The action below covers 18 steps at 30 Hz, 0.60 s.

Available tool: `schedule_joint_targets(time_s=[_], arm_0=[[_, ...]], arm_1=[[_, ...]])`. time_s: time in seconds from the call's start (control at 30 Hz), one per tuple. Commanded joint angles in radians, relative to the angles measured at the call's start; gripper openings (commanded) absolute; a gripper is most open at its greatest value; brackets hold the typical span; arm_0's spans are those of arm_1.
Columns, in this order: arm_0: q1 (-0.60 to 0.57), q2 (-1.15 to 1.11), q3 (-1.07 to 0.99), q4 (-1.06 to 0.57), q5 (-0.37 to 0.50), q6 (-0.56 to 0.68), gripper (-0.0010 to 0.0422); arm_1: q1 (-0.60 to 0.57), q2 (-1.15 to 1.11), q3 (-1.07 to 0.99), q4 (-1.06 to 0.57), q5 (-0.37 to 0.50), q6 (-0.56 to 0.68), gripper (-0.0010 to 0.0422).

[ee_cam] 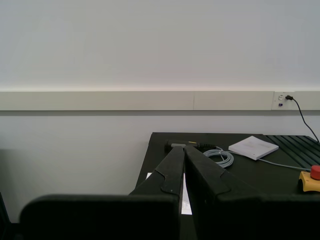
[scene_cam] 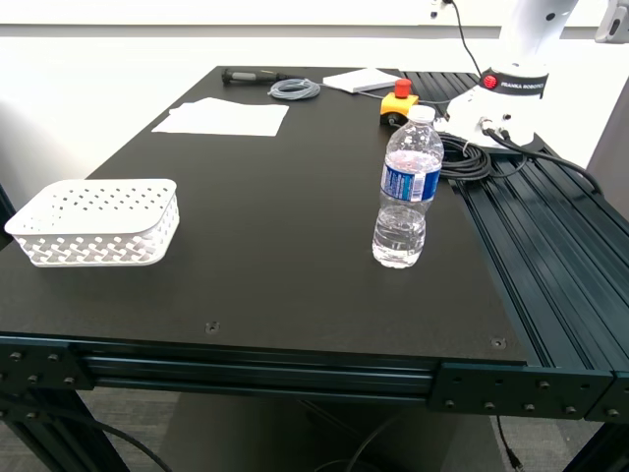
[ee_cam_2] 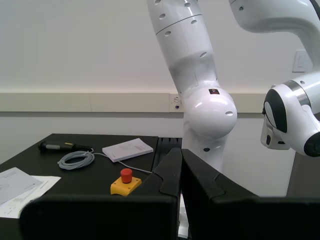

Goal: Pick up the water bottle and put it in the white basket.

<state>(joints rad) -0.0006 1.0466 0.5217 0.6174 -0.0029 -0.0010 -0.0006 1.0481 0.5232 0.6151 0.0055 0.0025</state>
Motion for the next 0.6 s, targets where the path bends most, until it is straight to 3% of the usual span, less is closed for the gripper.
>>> schedule_joint_targets(time_s=[0.03,0.6], arm_0=[[0.001,0.000,0.001,0.003,-0.001,0.000,0.0001],[0.001,0.000,0.001,0.003,-0.001,0.000,0.0001]], arm_1=[[0.000,0.000,0.001,0.004,0.003,-0.002,0.0000],[0.000,0.000,0.001,0.003,0.023,-0.010,0.0000]])
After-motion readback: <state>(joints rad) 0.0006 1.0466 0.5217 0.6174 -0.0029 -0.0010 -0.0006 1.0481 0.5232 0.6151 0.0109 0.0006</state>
